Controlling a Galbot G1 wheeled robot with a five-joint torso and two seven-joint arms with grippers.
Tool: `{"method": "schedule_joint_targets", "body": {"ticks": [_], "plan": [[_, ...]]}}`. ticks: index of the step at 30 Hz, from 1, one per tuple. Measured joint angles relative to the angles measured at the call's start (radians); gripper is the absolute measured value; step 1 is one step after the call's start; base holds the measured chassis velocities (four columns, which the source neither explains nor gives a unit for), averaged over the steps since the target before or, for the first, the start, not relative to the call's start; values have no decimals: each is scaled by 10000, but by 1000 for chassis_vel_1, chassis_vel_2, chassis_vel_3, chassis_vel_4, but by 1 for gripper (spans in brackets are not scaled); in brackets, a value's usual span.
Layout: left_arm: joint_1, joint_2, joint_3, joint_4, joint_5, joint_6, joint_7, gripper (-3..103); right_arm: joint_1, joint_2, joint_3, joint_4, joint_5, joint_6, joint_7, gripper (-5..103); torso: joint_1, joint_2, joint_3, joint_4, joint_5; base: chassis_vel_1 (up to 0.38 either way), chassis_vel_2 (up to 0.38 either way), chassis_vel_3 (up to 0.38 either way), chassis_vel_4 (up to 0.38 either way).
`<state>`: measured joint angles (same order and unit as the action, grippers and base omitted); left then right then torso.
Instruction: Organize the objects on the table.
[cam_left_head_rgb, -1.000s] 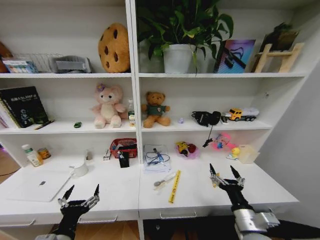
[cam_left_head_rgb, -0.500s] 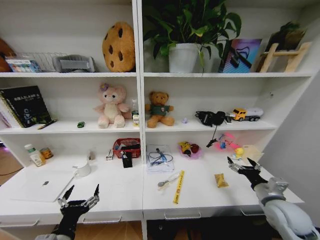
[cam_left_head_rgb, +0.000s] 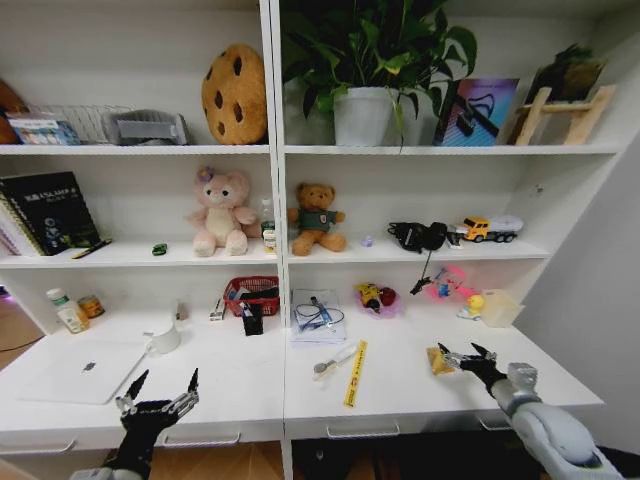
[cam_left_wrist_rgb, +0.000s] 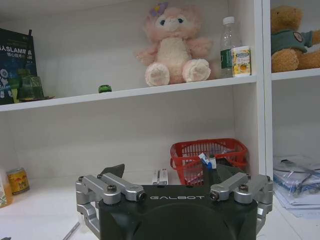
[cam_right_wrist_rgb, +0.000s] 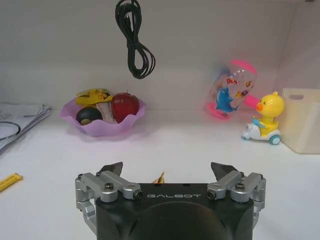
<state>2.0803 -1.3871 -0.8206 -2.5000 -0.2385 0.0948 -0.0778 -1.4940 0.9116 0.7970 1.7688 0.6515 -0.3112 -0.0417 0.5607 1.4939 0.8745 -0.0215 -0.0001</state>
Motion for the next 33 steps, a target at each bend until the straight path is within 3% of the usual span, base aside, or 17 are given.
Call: {"method": "schedule_joint_targets", "body": {"ticks": [5, 12, 15, 22, 26, 29, 33], "plan": [[0, 0, 0, 0, 0, 0, 0, 100, 224, 62, -432, -220, 246, -216, 231, 98, 0, 0, 0, 1, 0, 0, 0, 0, 0], [0, 0, 0, 0, 0, 0, 0, 100, 461, 192, -756, -609, -141, -80, 304, 97, -1, 0, -1, 0, 1, 0, 0, 0, 0], [0, 0, 0, 0, 0, 0, 0, 100, 566, 219, -847, -718, -174, -64, 342, 89, -2, 0, -1, 1, 1, 0, 0, 0, 0], [0, 0, 0, 0, 0, 0, 0, 100, 647, 355, -1084, -707, -295, 49, 519, 56, -2, 0, -1, 1, 1, 0, 0, 0, 0], [0, 0, 0, 0, 0, 0, 0, 100, 638, 404, -1097, -685, -361, 94, 552, 51, -2, 0, -1, 1, 0, 0, 0, 0, 0], [0, 0, 0, 0, 0, 0, 0, 100, 646, 398, -1098, -738, -382, 150, 552, 35, -2, 0, -1, 0, 1, 0, 0, 0, 0], [0, 0, 0, 0, 0, 0, 0, 100, 691, 388, -1098, -787, -377, 156, 552, 24, -2, 0, -1, 1, 0, 0, 0, 0, 0]]}}
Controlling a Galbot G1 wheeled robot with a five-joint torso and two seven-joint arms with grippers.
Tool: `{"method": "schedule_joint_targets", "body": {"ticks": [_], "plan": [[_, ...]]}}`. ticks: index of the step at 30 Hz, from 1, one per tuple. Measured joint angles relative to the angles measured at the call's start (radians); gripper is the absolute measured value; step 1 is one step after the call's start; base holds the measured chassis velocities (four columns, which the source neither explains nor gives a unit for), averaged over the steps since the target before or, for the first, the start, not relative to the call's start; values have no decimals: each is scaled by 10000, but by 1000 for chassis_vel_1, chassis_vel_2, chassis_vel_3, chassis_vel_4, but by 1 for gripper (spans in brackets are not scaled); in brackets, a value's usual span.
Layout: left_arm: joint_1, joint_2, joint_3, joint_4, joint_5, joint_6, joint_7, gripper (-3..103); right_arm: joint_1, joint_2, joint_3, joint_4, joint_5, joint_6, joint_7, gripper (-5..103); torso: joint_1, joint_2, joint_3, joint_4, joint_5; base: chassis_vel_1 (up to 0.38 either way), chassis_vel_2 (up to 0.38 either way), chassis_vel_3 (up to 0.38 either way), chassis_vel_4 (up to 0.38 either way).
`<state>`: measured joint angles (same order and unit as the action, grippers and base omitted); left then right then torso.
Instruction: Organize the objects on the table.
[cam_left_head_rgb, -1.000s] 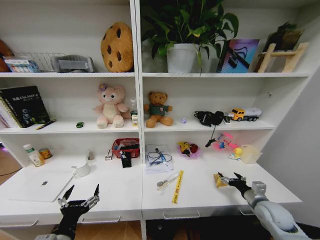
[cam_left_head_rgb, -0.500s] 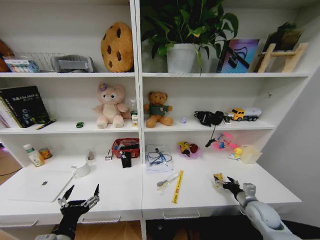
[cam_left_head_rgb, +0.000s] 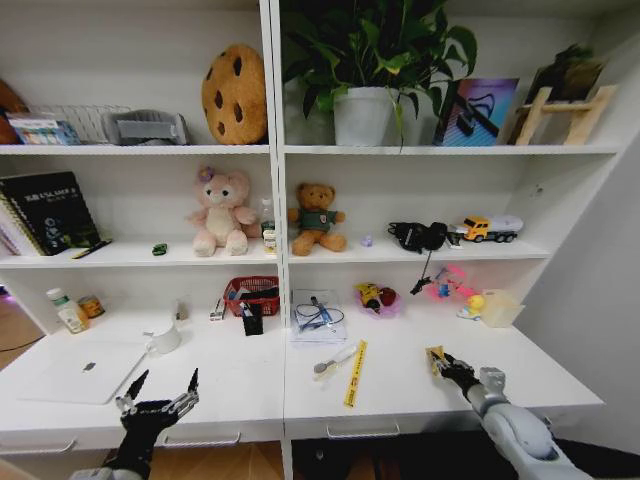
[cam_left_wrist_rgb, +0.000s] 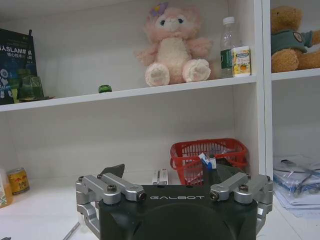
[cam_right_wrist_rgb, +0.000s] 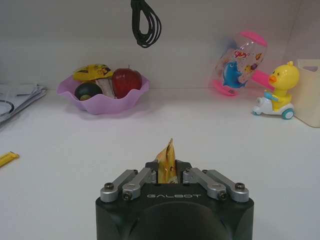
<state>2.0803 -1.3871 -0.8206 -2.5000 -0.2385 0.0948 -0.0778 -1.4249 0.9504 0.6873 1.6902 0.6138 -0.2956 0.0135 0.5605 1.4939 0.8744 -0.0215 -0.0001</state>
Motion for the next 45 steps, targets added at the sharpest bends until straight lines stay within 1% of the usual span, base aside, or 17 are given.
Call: {"method": "schedule_joint_targets", "body": {"ticks": [1, 2, 7, 12, 16, 19, 20, 22, 25, 27, 28, 29, 33, 35, 36, 38, 45], "plan": [[0, 0, 0, 0, 0, 0, 0, 100, 32, 0, 0, -15, 2, 5, 0, 13, 0, 0, 0, 0, 0, 0, 0, 0, 0], [0, 0, 0, 0, 0, 0, 0, 100, 52, 7, 1, -12, 2, 29, 2, 8, 0, 0, 0, 0, 0, 0, 0, 0, 0], [0, 0, 0, 0, 0, 0, 0, 100, 85, 47, 52, 89, -1, 64, 7, 1, 0, 0, 0, 0, 0, 0, 0, 0, 0], [0, 0, 0, 0, 0, 0, 0, 100, 108, 46, 154, 292, 42, 133, -3, 0, 0, 0, 0, -3, 1, 0, 0, 0, 0], [0, 0, 0, 0, 0, 0, 0, 100, 574, -156, 191, 646, 454, 117, -4, 0, -1, 1, 0, 2, -2, 0, 0, 0, 0], [0, 0, 0, 0, 0, 0, 1, 100, 1727, -318, -307, 260, 637, 340, -6, 0, -1, 0, 1, 3, -2, 0, 0, 0, 0], [0, 0, 0, 0, 0, 0, 1, 100, 1727, -318, -307, 260, 637, 340, -6, 0, -1, 0, 1, 3, -2, 0, 0, 0, 0], [0, 0, 1, 0, 0, 0, 0, 100, 2708, -388, -878, -254, 624, 505, -11, 0, 1, 0, 1, 1, 2, 0, 0, 0, 0], [0, 0, 0, 0, 0, 0, 1, 100, 3219, -404, -1233, -560, 661, 641, -52, 0, 1, 0, 0, 5, -3, 0, 0, 0, 0], [0, -1, 0, 0, 0, -1, 0, 100, 3974, -384, -1883, -1176, 745, 1011, -601, 0, 0, -1, 1, -1, 1, 0, 0, 0, 0], [0, -1, 0, 0, 0, -1, 0, 100, 3974, -384, -1883, -1176, 745, 1011, -601, 0, 0, -1, 1, -1, 1, 0, 0, 0, 0], [0, -1, 0, 0, 0, 0, 0, 100, 4480, -291, -2350, -1586, 746, 1147, -720, 0, 0, 0, 1, 0, 0, 0, 0, 0, 0], [0, 0, 1, 0, 0, 0, 0, 100, 5144, -76, -3008, -2134, 738, 1186, -662, 0, 0, 0, 1, 1, 2, 0, 0, 0, 0], [0, 0, 0, 0, 0, 0, 0, 100, 5790, 200, -3476, -2726, 461, 1226, -545, 0, 1, -1, 1, 2, 1, 0, 0, 0, 0], [0, 0, 0, 0, 0, 0, 0, 100, 5790, 200, -3476, -2726, 461, 1226, -545, 0, 1, -1, 1, 2, 1, 0, 0, 0, 0], [0, 0, 0, 0, 0, 0, 1, 100, 6439, 556, -3677, -3400, -225, 1423, -578, 0, 1, 0, 0, -1, -1, 0, 0, 0, 0], [0, 0, 1, 0, 0, 0, 1, 100, 7452, 1198, -3758, -4787, -734, 1582, -695, 0, 2, 0, 1, 3, 0, 0, 0, 0, 0]]}}
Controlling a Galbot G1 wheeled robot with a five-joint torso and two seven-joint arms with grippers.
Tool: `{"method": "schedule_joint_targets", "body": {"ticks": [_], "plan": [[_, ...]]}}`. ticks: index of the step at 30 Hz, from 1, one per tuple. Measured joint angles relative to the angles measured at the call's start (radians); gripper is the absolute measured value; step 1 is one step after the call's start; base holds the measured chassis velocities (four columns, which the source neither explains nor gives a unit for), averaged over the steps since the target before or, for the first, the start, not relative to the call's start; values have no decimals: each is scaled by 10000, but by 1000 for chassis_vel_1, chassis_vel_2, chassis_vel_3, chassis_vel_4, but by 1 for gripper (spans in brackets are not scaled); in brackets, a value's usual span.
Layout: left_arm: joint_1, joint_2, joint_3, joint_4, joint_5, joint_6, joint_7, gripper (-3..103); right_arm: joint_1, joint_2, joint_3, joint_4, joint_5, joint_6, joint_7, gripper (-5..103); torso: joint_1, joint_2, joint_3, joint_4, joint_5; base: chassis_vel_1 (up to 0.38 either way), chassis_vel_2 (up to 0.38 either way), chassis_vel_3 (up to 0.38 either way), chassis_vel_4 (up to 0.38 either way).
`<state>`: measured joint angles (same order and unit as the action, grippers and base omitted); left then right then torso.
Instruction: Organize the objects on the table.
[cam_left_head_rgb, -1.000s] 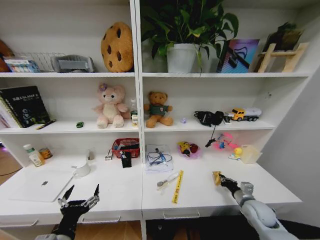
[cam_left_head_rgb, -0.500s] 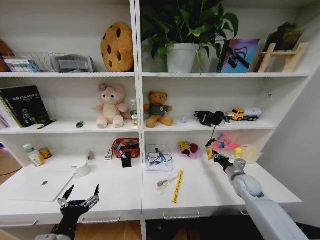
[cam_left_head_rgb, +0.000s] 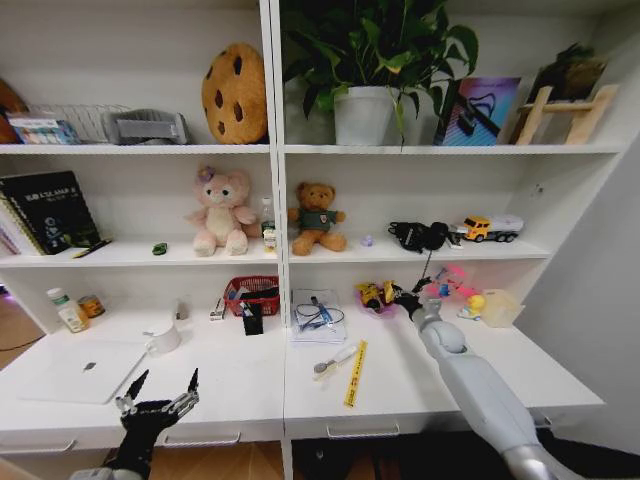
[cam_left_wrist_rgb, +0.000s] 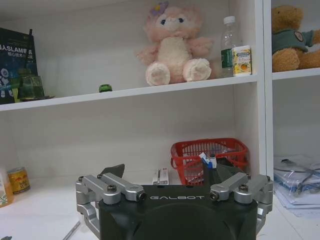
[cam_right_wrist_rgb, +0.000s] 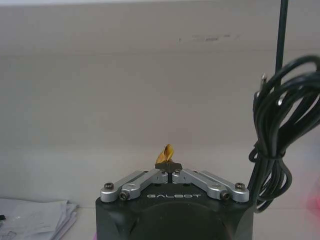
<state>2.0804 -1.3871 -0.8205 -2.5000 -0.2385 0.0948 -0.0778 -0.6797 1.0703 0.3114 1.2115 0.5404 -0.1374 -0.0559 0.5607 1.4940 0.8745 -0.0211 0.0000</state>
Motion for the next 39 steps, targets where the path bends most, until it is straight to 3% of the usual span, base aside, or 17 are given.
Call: {"method": "schedule_joint_targets", "body": {"ticks": [6, 10, 14, 24, 28, 30, 32, 33, 36, 37, 39], "plan": [[-1, 0, 0, 0, 0, 0, 0, 100, 156, 164, -19, -844, -320, 65, -185, 0, -1, 0, -1, -10, 0, 0, 0, 0, 0], [0, 0, 0, 0, 0, 0, -1, 100, 217, 396, -79, -1358, -440, 96, -115, 0, 0, 0, -1, -1, 0, 0, 0, 0, 0], [0, 0, 0, 0, 0, 0, 0, 100, 346, 643, -243, -1851, -465, 539, -113, 0, 0, 0, 0, -3, 0, 0, 0, 0, 0], [-1, 0, 0, 0, 0, 0, 0, 100, 516, 729, -323, -1930, -575, 715, 87, 0, -1, 0, -1, -3, -1, 0, 0, 0, 0], [0, 0, 0, 0, 0, 0, 0, 100, 274, 604, -137, -1615, -586, 585, 239, 15, -1, 0, -1, -4, 0, 0, 0, 0, 0], [0, 0, 0, 0, 0, 0, 0, 100, 185, 551, -71, -1505, -570, 569, 265, 15, -1, 0, -1, -5, 0, 0, 0, 0, 0], [-1, 0, 0, 0, -1, 0, 0, 100, -202, 298, 134, -1051, -445, 557, 276, 26, -1, 0, -2, -3, 0, 0, 0, 0, 0], [-1, 0, 0, 0, -1, 0, 0, 100, -202, 298, 134, -1051, -445, 557, 276, 26, -1, 0, -2, -3, 0, 0, 0, 0, 0], [0, 0, 0, 0, -1, 0, 0, 100, -1170, -161, 522, -96, -200, 590, 272, 42, -1, -1, -1, -5, 3, 0, 0, 0, 0], [0, 0, 0, 0, -1, 0, 0, 100, -1170, -161, 522, -96, -200, 590, 272, 42, -1, -1, -1, -5, 3, 0, 0, 0, 0], [0, 0, -1, 0, 0, 0, 0, 100, -2178, -601, 922, 1172, 128, 477, 410, 53, -1, 0, -2, -5, 3, 0, 0, 0, 0]]}}
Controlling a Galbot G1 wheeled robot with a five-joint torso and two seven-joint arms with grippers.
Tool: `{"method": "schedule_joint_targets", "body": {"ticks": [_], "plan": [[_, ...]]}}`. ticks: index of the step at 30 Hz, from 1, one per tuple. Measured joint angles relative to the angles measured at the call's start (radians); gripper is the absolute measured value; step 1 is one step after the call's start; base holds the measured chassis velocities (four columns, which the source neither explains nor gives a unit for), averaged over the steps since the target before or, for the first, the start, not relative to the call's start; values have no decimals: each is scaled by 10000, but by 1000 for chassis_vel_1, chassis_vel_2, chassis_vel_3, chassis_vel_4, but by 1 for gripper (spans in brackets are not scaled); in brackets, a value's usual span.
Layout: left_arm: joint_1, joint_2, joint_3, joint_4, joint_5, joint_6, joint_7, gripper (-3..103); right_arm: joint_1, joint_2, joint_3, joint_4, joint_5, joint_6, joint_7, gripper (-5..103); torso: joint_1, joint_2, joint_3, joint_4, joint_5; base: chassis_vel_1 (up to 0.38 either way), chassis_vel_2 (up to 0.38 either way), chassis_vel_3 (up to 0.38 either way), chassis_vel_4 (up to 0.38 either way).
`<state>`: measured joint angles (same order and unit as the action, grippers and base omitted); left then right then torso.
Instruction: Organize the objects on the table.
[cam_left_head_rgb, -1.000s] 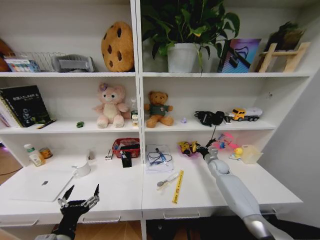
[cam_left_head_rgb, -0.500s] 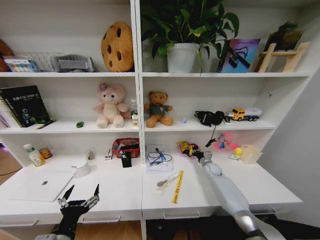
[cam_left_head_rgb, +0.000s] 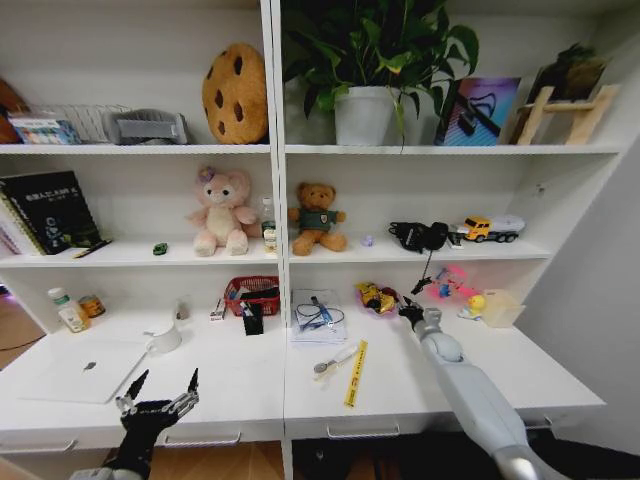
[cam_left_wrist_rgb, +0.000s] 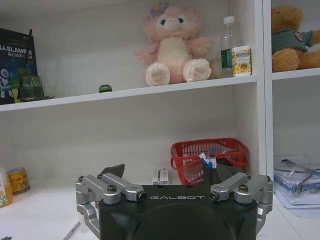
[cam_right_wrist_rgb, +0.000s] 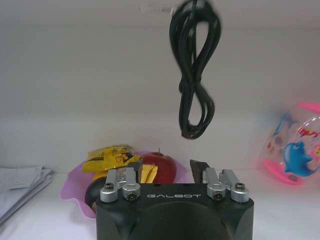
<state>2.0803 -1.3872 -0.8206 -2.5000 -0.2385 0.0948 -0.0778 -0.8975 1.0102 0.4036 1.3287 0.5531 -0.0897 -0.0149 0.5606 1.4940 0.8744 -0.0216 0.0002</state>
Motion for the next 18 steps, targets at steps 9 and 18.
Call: {"method": "schedule_joint_targets", "body": {"ticks": [9, 18], "plan": [[0, 0, 0, 0, 0, 0, 0, 100, -3414, -772, 1853, 4357, 481, -369, 497, 85, -2, 1, -1, 3, -2, 0, 0, 0, 0], [0, 0, 0, 0, 0, 0, 0, 100, -7968, 965, 4253, 8519, -385, 728, 535, 100, -3, 2, -2, -4, -3, 0, 0, 0, 0]]}}
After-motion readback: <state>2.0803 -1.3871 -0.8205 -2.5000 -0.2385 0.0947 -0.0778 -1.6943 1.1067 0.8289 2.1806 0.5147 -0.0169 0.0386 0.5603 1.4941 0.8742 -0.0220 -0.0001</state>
